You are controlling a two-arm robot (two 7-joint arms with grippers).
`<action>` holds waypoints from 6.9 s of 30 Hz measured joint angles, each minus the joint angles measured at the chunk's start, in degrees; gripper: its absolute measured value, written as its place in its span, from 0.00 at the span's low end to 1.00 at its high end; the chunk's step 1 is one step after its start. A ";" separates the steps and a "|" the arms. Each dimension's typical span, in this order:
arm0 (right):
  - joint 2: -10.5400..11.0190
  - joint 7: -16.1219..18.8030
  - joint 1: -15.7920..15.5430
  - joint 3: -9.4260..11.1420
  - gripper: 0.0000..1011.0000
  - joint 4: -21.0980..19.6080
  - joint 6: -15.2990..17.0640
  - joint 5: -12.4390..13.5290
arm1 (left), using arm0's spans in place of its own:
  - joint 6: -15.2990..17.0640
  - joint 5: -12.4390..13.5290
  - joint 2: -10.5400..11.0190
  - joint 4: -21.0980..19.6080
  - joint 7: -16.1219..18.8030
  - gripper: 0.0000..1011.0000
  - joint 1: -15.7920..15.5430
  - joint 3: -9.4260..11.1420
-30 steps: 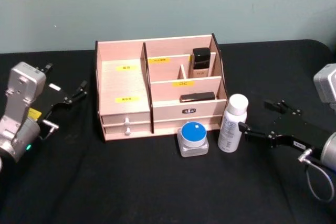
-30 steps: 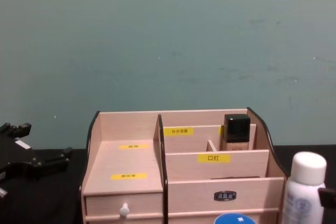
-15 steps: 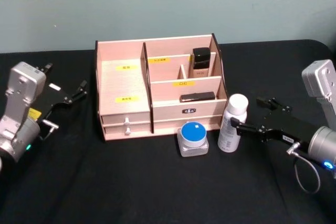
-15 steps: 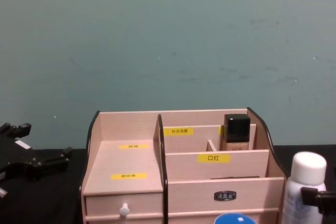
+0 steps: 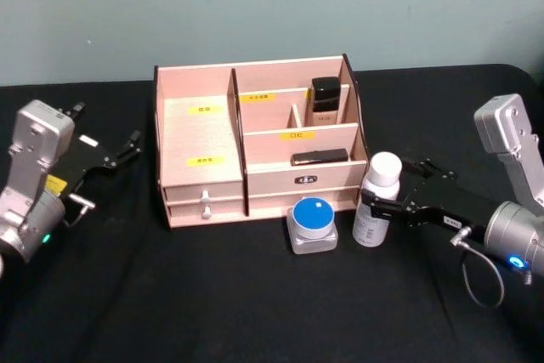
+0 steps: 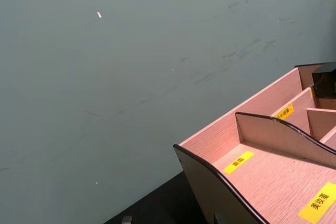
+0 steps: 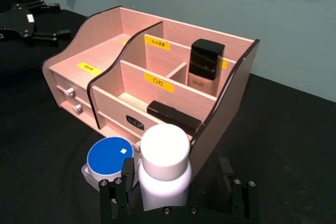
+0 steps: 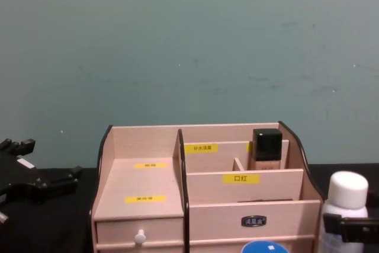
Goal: Pick up the facial cleanser and watermelon frost from the table and place them into the tiered storage box.
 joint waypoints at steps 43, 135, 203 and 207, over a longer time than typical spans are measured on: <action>-1.79 0.10 3.24 -2.66 0.70 3.41 -0.32 -2.46 | 0.00 0.00 0.00 0.00 0.00 1.00 0.00 0.00; -10.72 7.04 32.87 -14.48 0.60 15.82 2.31 -4.83 | 0.00 0.00 0.00 0.00 0.00 1.00 0.00 0.00; -17.84 10.80 37.19 -17.61 0.60 32.42 -2.76 -8.79 | 0.00 0.00 0.00 0.00 0.00 1.00 0.00 0.00; -18.06 10.87 37.20 -17.80 0.60 33.18 -2.65 -8.99 | 0.00 0.00 0.00 0.00 0.00 1.00 0.00 0.00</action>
